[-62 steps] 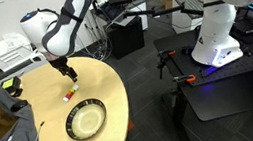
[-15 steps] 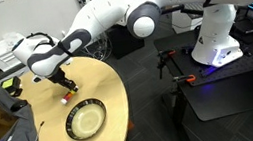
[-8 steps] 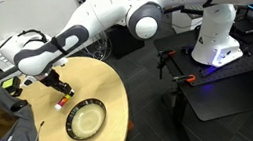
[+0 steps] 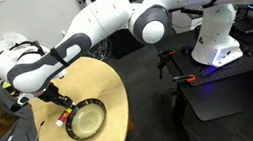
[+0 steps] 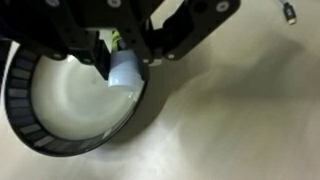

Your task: Put the glue stick in the bowl

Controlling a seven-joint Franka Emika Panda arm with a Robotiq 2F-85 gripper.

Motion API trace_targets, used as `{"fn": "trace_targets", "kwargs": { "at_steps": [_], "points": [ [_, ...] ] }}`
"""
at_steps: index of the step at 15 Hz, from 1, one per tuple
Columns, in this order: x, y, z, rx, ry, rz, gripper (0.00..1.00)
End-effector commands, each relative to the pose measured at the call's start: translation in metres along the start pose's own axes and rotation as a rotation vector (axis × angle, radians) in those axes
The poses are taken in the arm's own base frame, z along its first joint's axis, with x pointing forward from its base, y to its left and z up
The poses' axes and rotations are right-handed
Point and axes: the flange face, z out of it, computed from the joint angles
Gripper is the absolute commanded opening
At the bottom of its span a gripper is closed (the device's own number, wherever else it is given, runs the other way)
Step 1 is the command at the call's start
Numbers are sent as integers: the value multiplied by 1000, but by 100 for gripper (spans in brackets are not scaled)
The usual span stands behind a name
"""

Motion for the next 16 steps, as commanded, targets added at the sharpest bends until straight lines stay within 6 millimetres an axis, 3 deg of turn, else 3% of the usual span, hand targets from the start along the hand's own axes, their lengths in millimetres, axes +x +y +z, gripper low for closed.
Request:
{"fn": "trace_targets", "kwargs": {
  "at_steps": [1, 10, 16],
  "points": [
    [6, -10, -2, 19, -44, 26, 8],
    [5, -12, 2, 44, -52, 93, 8],
    [-2, -14, 6, 33, -165, -71, 8]
  ]
}}
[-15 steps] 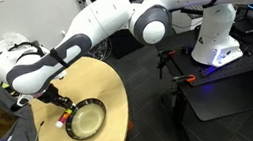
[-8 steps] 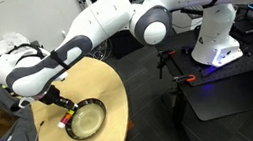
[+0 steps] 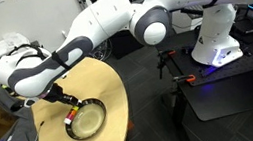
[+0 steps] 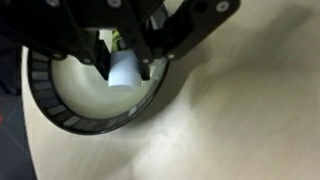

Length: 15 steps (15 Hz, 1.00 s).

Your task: Put the glue stick in the bowl

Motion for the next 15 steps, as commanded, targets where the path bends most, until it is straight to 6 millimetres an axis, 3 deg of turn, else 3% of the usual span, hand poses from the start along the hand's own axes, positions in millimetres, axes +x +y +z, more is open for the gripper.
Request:
{"fn": "trace_targets", "kwargs": {
  "at_steps": [1, 2, 3, 4, 6, 11, 15],
  "points": [
    [0, -1, -5, -32, -46, -131, 8],
    [1, -1, -5, -33, -47, -173, 8],
    [0, -2, -4, -28, -54, -197, 37],
    [0, -3, -3, -18, -58, -218, 59],
    [-1, -3, -4, -8, -50, -248, 63],
    [-12, 7, -22, 6, 79, -96, 99],
    [-30, 20, -60, -59, 175, -64, 100]
  ]
}}
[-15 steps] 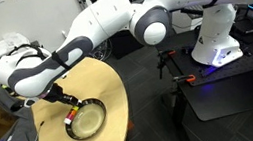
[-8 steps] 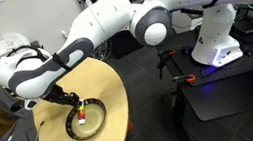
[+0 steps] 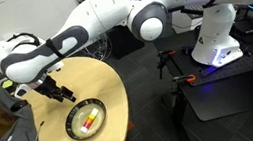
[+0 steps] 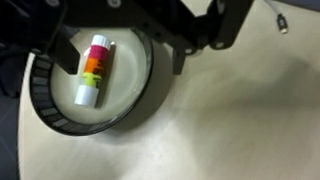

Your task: Put the glue stick in the bowl

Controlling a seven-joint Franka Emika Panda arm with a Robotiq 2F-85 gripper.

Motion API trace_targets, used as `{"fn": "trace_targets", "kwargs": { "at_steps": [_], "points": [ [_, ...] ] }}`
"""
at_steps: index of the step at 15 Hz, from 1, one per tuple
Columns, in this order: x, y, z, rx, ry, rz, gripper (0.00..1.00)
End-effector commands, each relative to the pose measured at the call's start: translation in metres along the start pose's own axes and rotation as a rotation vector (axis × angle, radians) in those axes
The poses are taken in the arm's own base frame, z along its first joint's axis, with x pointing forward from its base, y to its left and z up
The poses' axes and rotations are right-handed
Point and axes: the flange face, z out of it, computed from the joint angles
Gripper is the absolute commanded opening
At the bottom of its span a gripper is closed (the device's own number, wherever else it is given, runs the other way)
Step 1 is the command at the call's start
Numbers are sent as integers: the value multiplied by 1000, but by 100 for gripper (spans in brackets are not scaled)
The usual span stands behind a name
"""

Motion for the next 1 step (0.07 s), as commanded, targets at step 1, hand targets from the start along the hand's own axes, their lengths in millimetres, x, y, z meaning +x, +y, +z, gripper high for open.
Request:
{"fn": "trace_targets", "kwargs": {
  "at_steps": [1],
  "points": [
    [-9, 5, -31, -28, 64, 10, 100]
  ]
}}
